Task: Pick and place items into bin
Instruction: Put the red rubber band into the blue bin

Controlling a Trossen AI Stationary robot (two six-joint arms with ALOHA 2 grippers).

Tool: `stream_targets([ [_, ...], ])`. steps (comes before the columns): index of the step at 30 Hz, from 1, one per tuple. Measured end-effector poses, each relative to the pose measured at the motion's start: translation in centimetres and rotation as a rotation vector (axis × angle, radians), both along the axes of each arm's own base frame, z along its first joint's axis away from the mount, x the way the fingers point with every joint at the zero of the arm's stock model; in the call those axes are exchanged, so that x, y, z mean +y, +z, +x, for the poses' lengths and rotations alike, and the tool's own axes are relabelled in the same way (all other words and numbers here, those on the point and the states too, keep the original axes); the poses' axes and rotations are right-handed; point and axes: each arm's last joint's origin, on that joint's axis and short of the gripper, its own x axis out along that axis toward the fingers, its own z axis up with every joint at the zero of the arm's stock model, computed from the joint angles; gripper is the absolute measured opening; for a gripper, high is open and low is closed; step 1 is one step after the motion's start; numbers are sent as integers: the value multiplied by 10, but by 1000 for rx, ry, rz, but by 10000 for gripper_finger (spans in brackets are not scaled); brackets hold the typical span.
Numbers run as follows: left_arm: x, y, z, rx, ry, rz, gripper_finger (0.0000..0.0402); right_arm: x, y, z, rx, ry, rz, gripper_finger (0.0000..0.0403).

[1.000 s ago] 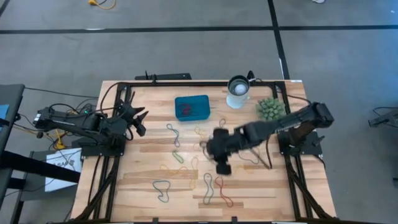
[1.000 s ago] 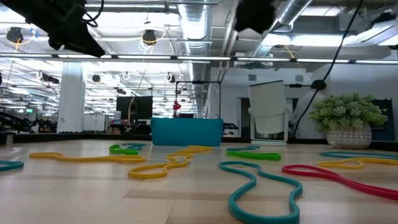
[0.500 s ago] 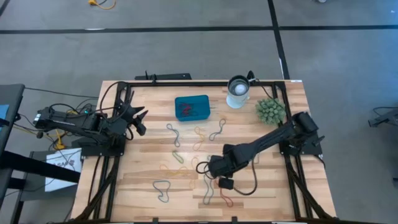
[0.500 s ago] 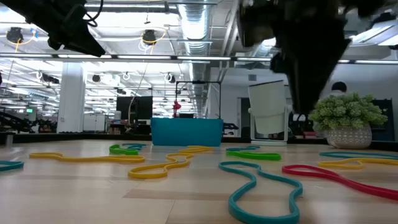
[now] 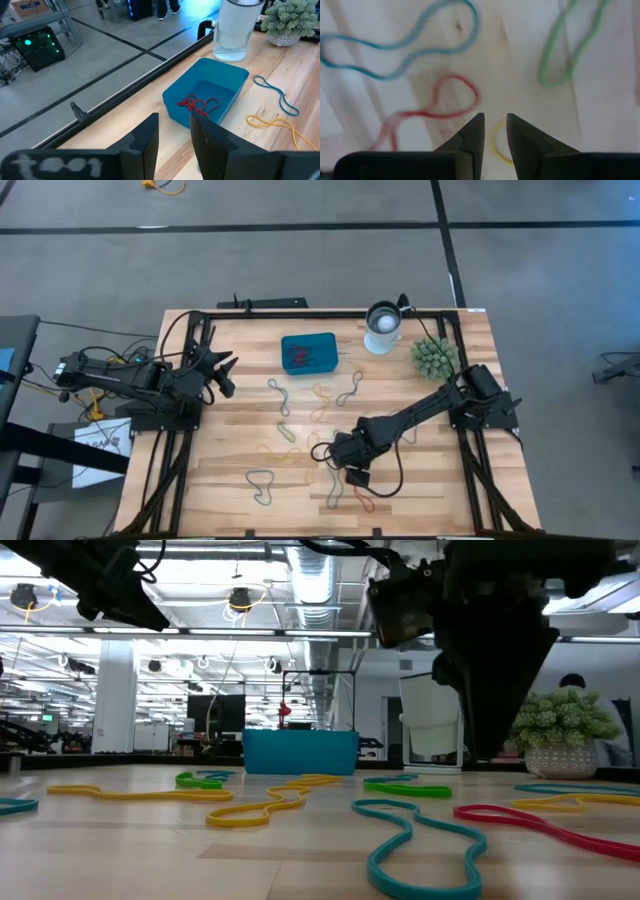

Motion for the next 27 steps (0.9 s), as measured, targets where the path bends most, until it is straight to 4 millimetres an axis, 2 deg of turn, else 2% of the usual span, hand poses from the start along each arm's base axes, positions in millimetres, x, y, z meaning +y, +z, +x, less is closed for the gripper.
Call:
stream_targets([
  [3,0,0,0,0,0,0,103,1,-5,0,21,2,1,75],
  [15,0,0,0,4,-14,-10,103,11,-4,4,-42,17,48,75],
  [24,0,-1,0,-2,-8,-20,103,12,-29,6,26,18,38,74],
  [27,0,-1,0,-1,-7,-20,103,13,-30,8,22,18,41,74],
])
